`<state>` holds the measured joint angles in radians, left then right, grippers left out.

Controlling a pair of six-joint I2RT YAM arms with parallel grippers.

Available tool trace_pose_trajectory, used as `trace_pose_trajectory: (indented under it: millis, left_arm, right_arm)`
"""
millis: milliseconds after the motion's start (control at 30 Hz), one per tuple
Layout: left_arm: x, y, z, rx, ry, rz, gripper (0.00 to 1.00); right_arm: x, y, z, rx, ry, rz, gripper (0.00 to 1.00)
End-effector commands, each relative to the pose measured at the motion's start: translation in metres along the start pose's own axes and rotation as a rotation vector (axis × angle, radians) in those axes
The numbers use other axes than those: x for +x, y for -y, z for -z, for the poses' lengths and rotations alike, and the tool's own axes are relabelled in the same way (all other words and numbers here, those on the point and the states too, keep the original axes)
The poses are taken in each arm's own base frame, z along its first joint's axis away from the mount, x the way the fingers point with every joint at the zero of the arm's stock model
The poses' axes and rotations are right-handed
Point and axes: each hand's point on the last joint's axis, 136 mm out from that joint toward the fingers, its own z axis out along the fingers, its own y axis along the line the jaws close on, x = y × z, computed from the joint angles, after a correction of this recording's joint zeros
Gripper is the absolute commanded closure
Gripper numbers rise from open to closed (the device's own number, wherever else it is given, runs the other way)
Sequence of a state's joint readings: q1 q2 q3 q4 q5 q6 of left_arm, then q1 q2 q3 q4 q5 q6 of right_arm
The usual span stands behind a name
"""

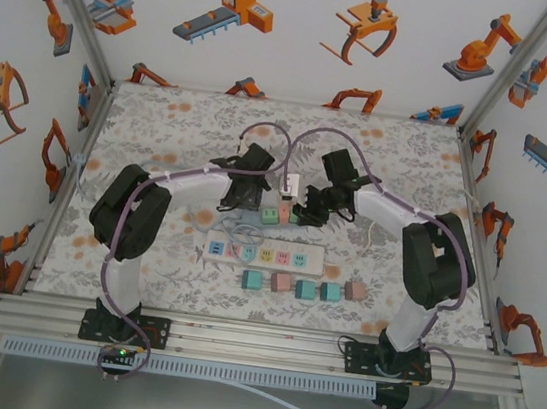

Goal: Pull the plug off the socket

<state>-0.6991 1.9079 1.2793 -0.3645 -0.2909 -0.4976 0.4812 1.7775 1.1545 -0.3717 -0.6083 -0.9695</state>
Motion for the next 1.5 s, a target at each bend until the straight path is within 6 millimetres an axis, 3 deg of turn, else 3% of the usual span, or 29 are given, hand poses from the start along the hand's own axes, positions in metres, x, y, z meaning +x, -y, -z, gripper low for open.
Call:
trace_pose_trajectory:
  millis: [0, 133, 267, 467, 733, 933, 1200, 1467]
  left_arm:
    - [-0.018, 0.011, 0.044, 0.171, 0.030, -0.026, 0.40]
    - [-0.042, 0.012, 0.085, 0.264, 0.093, -0.003, 0.33]
    - [-0.037, 0.005, 0.098, 0.265, 0.085, 0.074, 0.31]
    - [-0.018, -0.008, 0.072, 0.202, 0.055, 0.160, 0.29]
    - [-0.006, 0.002, 0.038, 0.227, -0.020, 0.253, 0.29]
    - [0.017, -0.009, 0.015, 0.176, -0.087, 0.328, 0.29]
    - [0.032, -0.006, -0.003, 0.172, -0.144, 0.276, 0.28]
    - [0.071, -0.042, -0.023, -0.022, -0.240, 0.243, 0.35]
  right_arm:
    - [-0.023, 0.024, 0.017, 0.128, 0.053, 0.100, 1.00]
    - [-0.017, 0.021, 0.014, 0.124, 0.045, 0.079, 1.00]
    - [-0.016, 0.022, 0.011, 0.126, 0.056, 0.064, 1.00]
    - [-0.020, 0.021, 0.010, 0.104, 0.071, 0.053, 1.00]
    - [-0.018, 0.014, 0.008, 0.081, 0.073, 0.035, 1.00]
    - [-0.018, 0.011, 0.007, 0.059, 0.079, 0.020, 1.00]
    - [-0.026, 0.001, 0.006, -0.043, 0.107, -0.023, 1.00]
    - [-0.037, 0.002, 0.012, -0.038, 0.132, -0.025, 1.00]
